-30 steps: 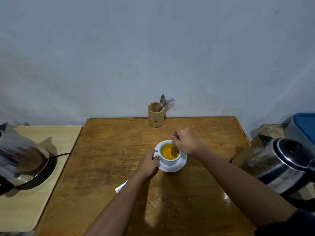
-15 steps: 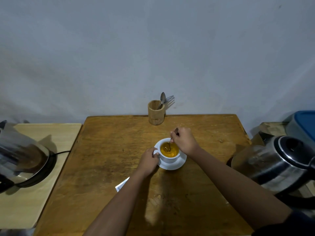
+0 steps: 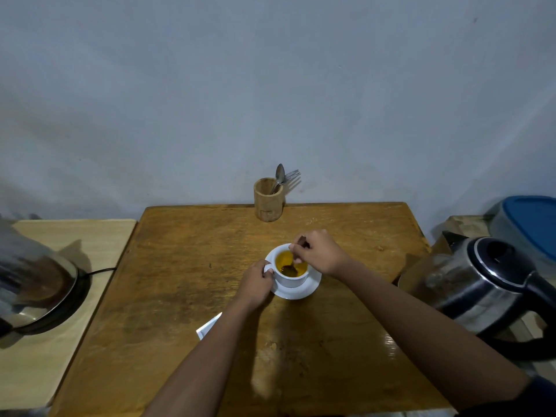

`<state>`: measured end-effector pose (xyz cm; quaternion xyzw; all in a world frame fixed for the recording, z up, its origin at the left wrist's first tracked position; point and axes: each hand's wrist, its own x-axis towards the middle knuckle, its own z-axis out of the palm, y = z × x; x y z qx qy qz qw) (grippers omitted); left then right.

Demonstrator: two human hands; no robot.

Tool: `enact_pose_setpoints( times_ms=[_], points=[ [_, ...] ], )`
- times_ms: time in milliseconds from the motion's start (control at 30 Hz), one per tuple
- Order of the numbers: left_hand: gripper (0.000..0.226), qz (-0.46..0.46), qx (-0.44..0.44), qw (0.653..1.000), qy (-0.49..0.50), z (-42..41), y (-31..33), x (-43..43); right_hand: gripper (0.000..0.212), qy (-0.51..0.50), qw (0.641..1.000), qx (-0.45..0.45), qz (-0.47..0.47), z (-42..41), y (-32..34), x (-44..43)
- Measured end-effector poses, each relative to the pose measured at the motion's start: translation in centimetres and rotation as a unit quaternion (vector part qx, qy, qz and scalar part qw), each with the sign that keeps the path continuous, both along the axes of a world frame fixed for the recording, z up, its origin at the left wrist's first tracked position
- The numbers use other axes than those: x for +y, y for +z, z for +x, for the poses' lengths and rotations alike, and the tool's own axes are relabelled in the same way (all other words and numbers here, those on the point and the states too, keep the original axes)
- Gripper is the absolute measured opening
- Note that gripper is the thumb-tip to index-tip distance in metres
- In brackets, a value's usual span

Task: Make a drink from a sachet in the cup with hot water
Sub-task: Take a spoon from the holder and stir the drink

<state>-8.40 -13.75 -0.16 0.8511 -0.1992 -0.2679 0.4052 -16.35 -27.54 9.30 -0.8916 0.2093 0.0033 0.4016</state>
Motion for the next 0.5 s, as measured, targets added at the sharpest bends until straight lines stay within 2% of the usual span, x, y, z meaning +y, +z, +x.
enact_pose_setpoints(
  times_ms=[67,200,500],
  points=[
    [0.031,0.001,-0.008,1.0,-0.001,0.0,0.0,0.0,0.015,0.015,1.0,-0.006,0.018,-0.4,0.3,-0.1],
    [0.031,0.002,-0.014,1.0,-0.008,-0.1,0.1,0.1,0.013,0.022,0.999,-0.029,-0.004,-1.3,0.9,-0.5],
    [0.032,0.005,-0.066,0.998,-0.007,-0.8,0.1,0.0,0.013,0.028,0.985,-0.159,-0.054,-2.0,3.9,-1.2]
  ],
)
